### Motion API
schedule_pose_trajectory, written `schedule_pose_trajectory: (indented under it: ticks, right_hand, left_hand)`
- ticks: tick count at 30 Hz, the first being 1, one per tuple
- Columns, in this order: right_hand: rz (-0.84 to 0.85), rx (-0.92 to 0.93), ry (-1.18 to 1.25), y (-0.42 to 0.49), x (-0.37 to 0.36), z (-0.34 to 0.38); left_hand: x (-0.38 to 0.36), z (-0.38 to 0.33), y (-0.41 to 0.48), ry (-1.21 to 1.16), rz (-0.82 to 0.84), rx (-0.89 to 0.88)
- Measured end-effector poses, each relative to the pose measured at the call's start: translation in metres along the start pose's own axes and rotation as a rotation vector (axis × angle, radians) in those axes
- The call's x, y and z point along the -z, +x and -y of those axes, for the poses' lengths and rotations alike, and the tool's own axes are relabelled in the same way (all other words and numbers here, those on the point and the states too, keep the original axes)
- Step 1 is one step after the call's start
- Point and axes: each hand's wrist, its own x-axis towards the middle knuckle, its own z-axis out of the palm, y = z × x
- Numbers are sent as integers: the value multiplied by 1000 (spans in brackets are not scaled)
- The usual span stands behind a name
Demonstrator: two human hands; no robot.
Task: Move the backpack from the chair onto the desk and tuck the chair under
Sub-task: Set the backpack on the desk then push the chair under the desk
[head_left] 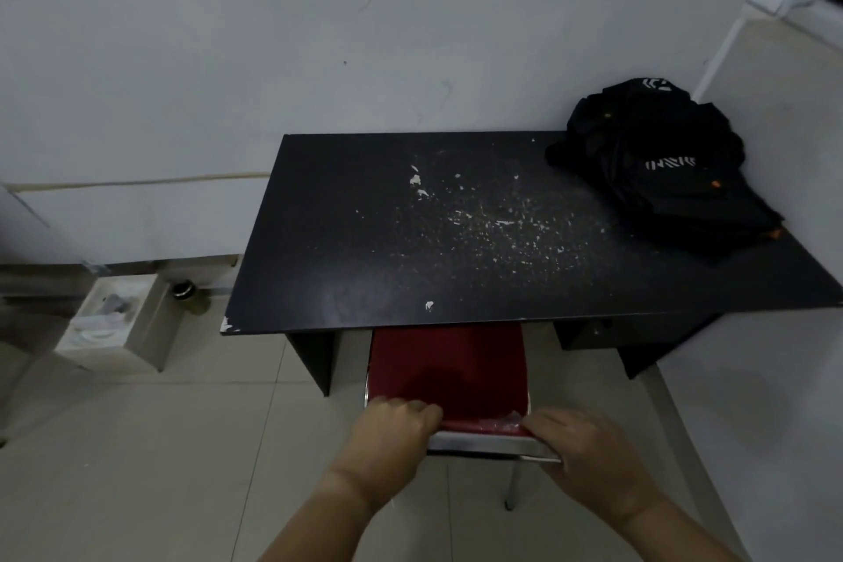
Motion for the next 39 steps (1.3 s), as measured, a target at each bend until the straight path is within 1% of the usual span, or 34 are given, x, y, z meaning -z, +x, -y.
schedule_pose_trajectory:
  ticks: [3,6,8,9,13,18,23,29,33,39]
  right_hand:
    - [-61,-9,11,21,-7,4]
    - [-95,-26,47,36,-21,10]
    - [-110,-12,60,45,-28,9]
    - [-119,4,48,51,-30,5]
    - [-139,48,15,75,-33,-24]
    - [-124,112,-53,93,-21,-68]
    - [-124,143,-55,98,-5,-119]
    - [-154,169,-60,100,-5,-123]
    - [-210,162,-62,102,-6,-121]
    - [-170,169,-32,103,-4,-125]
  left_hand:
    - [7,25,11,18,-59,-17]
    - [16,45,17,22,-50,-49]
    - [21,53,22,64,-21,-63]
    - [22,57,28,76,-3,-56]
    - [24,65,57,63,-37,-2]
    - [23,54,91,67,-72,14]
    - [20,28,125,45,-75,-7]
    - [18,33,129,40,-87,-57]
    - [15,32,130,54,-78,-35]
    - [16,29,133,58,-80,13]
